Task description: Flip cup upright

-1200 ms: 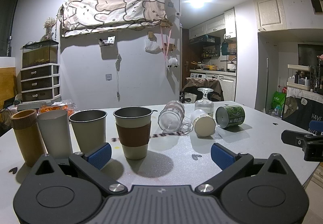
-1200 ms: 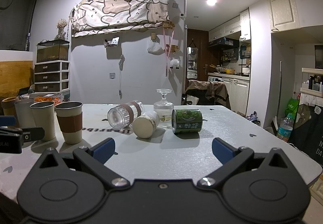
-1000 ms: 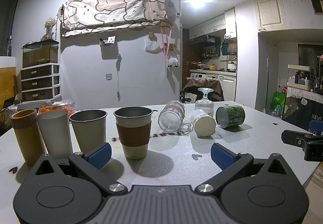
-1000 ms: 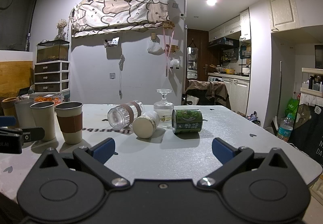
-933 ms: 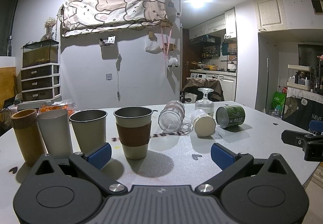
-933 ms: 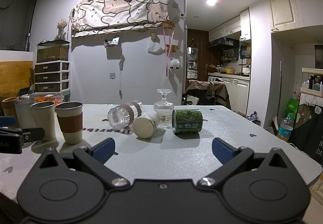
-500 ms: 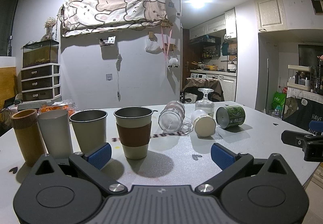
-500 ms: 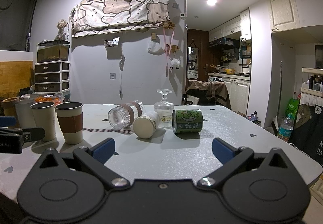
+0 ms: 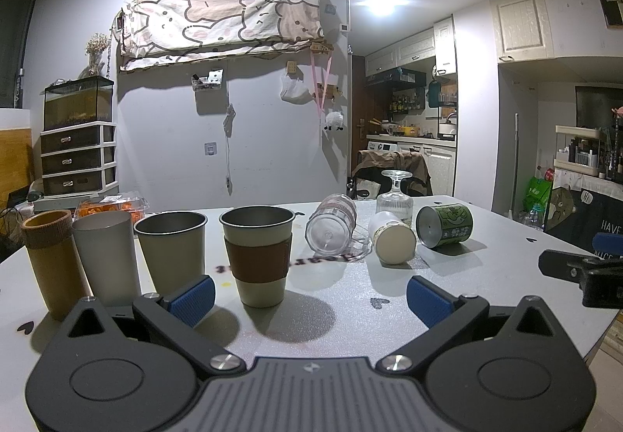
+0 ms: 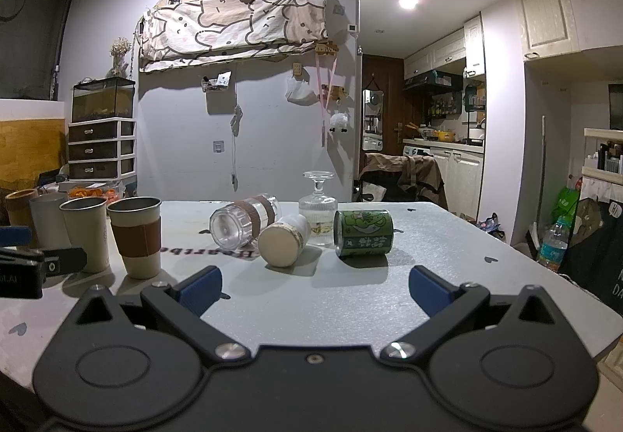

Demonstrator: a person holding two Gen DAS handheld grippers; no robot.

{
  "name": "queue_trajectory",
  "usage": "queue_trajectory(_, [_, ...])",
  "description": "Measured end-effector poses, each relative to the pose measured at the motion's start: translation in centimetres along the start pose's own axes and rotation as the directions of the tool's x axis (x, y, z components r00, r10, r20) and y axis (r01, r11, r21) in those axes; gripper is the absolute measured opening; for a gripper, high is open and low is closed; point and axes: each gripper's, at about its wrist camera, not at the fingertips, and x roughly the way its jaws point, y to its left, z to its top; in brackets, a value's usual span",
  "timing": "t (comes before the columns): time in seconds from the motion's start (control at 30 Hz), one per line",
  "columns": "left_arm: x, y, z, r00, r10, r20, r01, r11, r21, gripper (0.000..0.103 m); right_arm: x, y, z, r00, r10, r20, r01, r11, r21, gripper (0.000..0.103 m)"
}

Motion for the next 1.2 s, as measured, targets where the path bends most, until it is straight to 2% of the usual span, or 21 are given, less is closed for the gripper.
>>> queue_trajectory(0.13, [0.0,0.0,0.0,1.000,-0.002,-0.001,0.002,1.000,0.001,0.103,1.1,0.7,-0.1,1.000,0.002,-0.004,-0.002,1.000,0.002,0.103])
queue_trajectory(0.33, [0.0,0.4,-0.2,1.000,0.000,-0.002,0.000,1.000,0.001,0.103,5.0,2.6,2.4,1.000,0.031,0.001,-0.031,0.999,0.033,0.103])
queue_trajectory(0.57, [-0.4,0.8,-1.2,1.000,0.009,-0.005,-0.009,1.000,0.011,0.103,11.8,2.5,5.4,0.994,0.075,-0.080,-0.063,0.988,0.144,0.103])
queue_trajectory(0.73, [-1.0,1.4,-1.5,1.000,0.023,-0.006,-0.023,1.000,0.008,0.103,17.8,1.8,6.1,0.982,0.077,-0.175,-0.029,0.966,0.258,0.103])
queue_trajectory(0.93, [-1.4,2.6,-2.1,0.999,0.040,-0.014,-0.040,0.999,-0.012,0.103,24.1,1.9,6.2,0.957,0.078,-0.278,0.013,0.950,0.311,0.102])
queue_trajectory(1.03, [-1.5,3.1,-2.3,0.999,0.047,-0.019,-0.047,0.999,-0.018,0.103,26.6,2.4,5.8,0.942,0.053,-0.331,0.056,0.948,0.312,0.098])
queue_trajectory(1.2, [-1.6,3.7,-2.3,0.999,0.050,-0.020,-0.051,0.998,-0.031,0.103,29.4,2.7,5.1,0.923,0.060,-0.381,0.082,0.935,0.346,0.090])
